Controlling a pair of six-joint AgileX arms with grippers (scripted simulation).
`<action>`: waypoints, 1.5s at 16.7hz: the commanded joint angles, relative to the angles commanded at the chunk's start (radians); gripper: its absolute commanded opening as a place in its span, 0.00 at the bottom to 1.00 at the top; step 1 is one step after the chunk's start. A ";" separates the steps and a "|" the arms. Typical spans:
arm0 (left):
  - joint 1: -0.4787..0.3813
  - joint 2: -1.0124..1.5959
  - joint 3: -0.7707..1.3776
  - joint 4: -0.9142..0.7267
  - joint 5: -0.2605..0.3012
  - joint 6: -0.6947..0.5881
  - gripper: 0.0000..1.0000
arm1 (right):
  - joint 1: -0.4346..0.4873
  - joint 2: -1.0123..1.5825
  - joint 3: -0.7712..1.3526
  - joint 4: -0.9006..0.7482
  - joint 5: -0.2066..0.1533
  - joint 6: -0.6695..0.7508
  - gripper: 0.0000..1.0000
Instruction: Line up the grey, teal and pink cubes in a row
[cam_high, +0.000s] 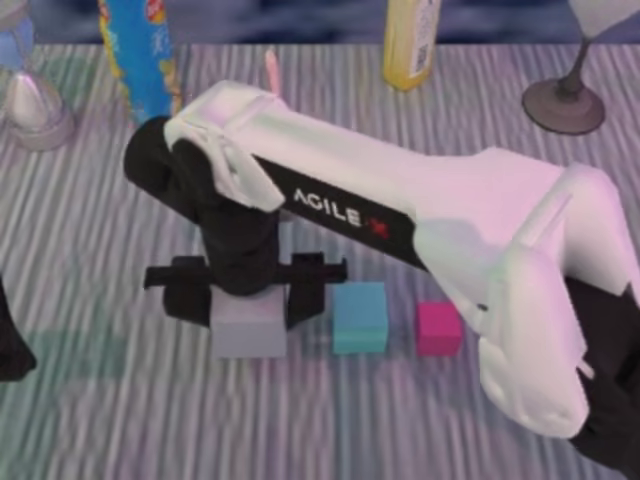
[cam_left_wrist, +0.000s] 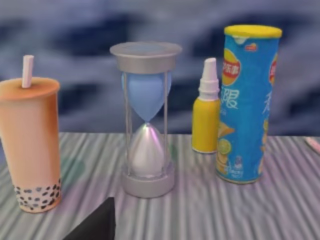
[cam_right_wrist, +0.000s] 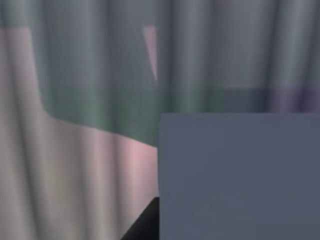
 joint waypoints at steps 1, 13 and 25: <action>0.000 0.000 0.000 0.000 0.000 0.000 1.00 | 0.001 -0.009 -0.033 0.030 0.000 0.000 0.00; 0.000 0.000 0.000 0.000 0.000 0.000 1.00 | 0.002 -0.019 -0.068 0.064 0.001 0.000 0.45; 0.000 0.000 0.000 0.000 0.000 0.000 1.00 | 0.002 -0.019 -0.068 0.064 0.001 0.000 1.00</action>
